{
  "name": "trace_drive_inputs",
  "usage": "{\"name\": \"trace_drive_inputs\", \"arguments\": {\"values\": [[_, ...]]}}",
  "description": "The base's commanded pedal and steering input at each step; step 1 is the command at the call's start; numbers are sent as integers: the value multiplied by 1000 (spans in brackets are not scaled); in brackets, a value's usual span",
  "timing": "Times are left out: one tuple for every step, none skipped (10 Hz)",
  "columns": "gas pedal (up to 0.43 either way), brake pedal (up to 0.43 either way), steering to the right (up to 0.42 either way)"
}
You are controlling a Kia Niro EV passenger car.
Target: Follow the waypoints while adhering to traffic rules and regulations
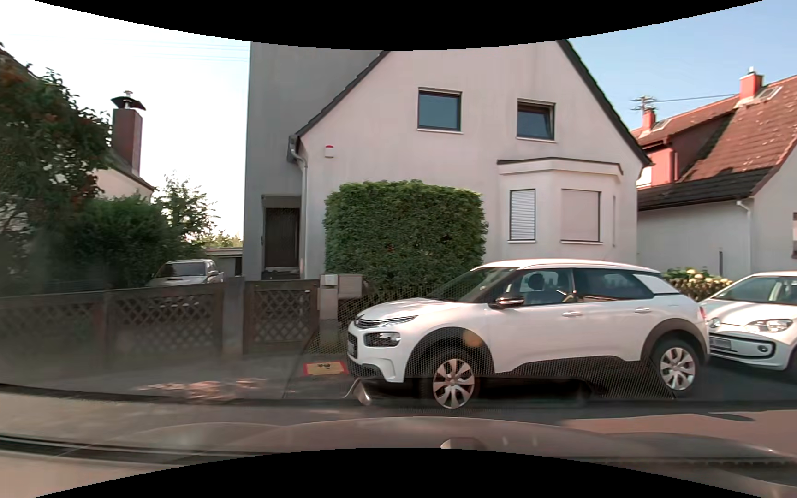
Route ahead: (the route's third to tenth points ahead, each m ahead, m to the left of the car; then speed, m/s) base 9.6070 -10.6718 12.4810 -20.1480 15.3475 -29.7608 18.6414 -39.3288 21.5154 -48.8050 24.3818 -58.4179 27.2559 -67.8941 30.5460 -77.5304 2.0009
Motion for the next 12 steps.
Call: {"name": "trace_drive_inputs", "arguments": {"values": [[0,0,925],[0,0,926],[0,0,926],[0,0,923],[28,0,917],[39,0,911],[39,0,908],[47,0,905],[79,0,894],[110,0,877],[110,0,855],[130,0,831]]}}
